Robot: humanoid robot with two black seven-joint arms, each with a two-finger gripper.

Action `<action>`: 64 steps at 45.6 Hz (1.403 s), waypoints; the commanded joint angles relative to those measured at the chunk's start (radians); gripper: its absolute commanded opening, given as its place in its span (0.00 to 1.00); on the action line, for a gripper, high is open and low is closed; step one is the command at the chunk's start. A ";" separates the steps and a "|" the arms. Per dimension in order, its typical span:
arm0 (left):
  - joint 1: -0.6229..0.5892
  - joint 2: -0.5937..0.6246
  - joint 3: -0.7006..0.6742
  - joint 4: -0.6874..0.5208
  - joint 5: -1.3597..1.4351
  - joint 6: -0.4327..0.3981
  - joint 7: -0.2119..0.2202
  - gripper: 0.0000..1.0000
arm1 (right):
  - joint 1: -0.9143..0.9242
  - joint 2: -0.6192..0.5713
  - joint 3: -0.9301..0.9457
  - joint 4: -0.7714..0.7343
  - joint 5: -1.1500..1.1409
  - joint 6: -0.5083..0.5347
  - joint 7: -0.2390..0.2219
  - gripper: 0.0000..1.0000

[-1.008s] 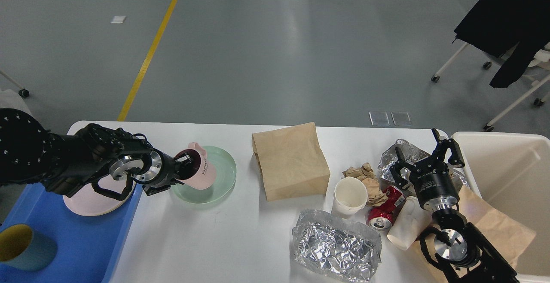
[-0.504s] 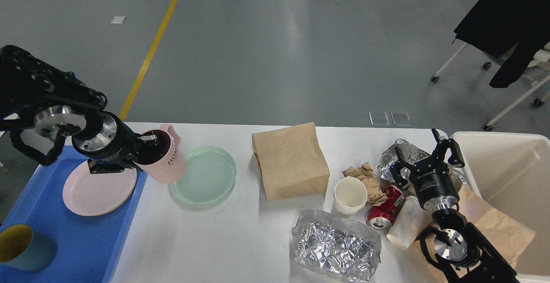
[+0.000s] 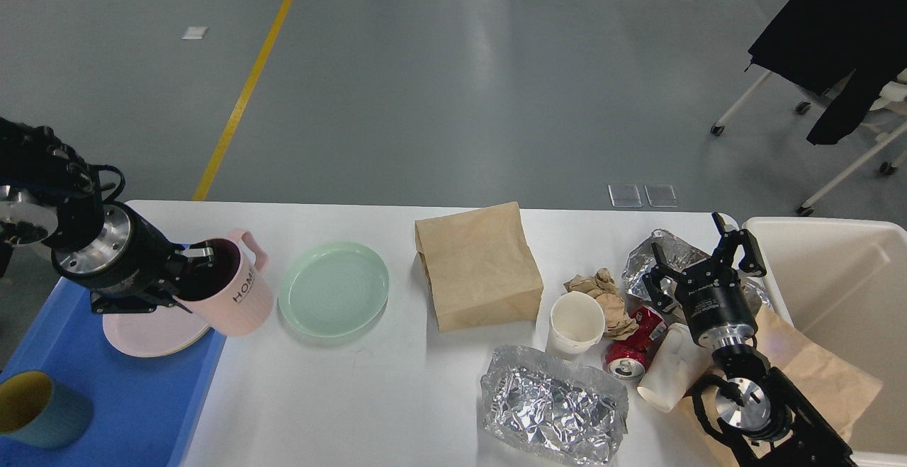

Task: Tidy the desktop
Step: 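Place the pink cup on the blue tray beside the green mug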

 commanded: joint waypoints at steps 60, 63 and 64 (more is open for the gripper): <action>0.659 0.335 -0.209 0.405 0.433 0.088 -0.144 0.12 | 0.000 0.000 0.000 0.002 0.000 0.000 0.000 1.00; 0.660 0.335 -0.212 0.404 0.431 0.082 -0.144 0.19 | 0.000 0.000 0.000 0.002 0.000 0.000 0.000 1.00; 0.660 0.335 -0.212 0.404 0.431 0.080 -0.144 0.22 | 0.000 0.000 0.000 0.002 0.001 0.000 0.000 1.00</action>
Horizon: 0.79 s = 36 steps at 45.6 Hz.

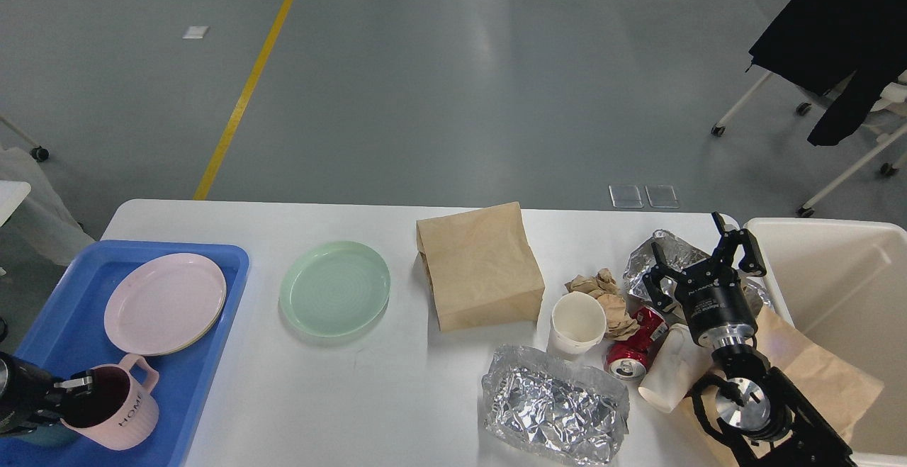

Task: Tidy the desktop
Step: 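Place the pink cup on the blue tray beside the green mug, then raise the left gripper and reach to the pale green saucer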

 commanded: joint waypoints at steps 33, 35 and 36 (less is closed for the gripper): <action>-0.388 -0.029 0.235 -0.026 -0.013 -0.353 0.012 0.89 | 0.000 0.000 0.000 0.000 0.000 0.000 0.000 1.00; -0.442 -0.050 0.256 -0.027 -0.013 -0.395 0.011 0.94 | 0.000 0.000 0.000 0.000 0.000 0.000 0.000 1.00; -0.471 -0.061 0.263 -0.029 -0.013 -0.420 0.011 0.94 | 0.000 0.000 0.000 0.000 0.000 0.000 0.000 1.00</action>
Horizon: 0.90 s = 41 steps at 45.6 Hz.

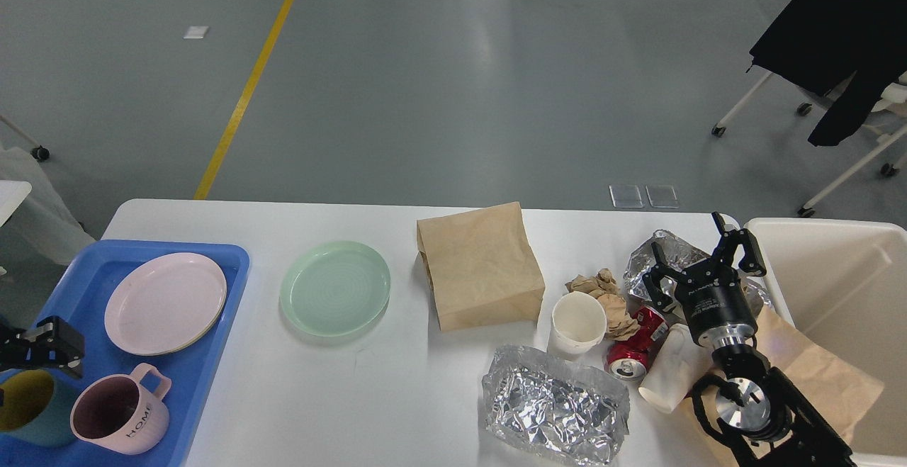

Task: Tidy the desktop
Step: 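Raise the left gripper and reach to the pale green saucer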

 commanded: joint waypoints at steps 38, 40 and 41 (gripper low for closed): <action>-0.853 -0.663 0.007 -0.339 -0.418 -0.252 -0.005 0.96 | 0.000 0.000 0.000 0.000 0.001 0.000 0.000 1.00; -0.848 -0.663 0.008 -0.338 -0.427 -0.250 -0.005 0.96 | 0.000 0.000 0.000 0.000 -0.001 0.000 0.000 1.00; -0.842 -0.661 0.008 -0.338 -0.427 -0.250 -0.005 0.96 | 0.000 0.000 0.000 0.000 -0.001 0.000 0.000 1.00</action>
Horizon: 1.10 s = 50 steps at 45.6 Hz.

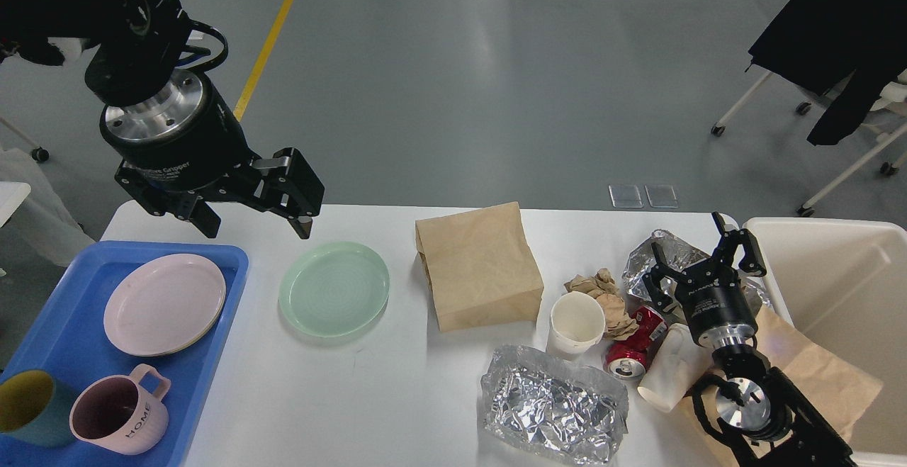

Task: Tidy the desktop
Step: 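Raise the left gripper and reach to the pale green saucer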

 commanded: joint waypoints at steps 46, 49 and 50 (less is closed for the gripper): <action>1.183 0.200 -0.345 0.505 -0.037 0.680 0.005 0.96 | 0.000 0.000 0.000 0.000 0.000 0.000 0.000 1.00; 1.236 0.200 -0.399 0.570 -0.037 0.680 0.006 0.96 | 0.000 0.000 0.000 0.000 0.001 0.000 0.000 1.00; 1.255 0.200 -0.419 0.591 -0.037 0.680 0.006 0.96 | 0.000 0.000 0.000 0.000 0.000 0.000 0.000 1.00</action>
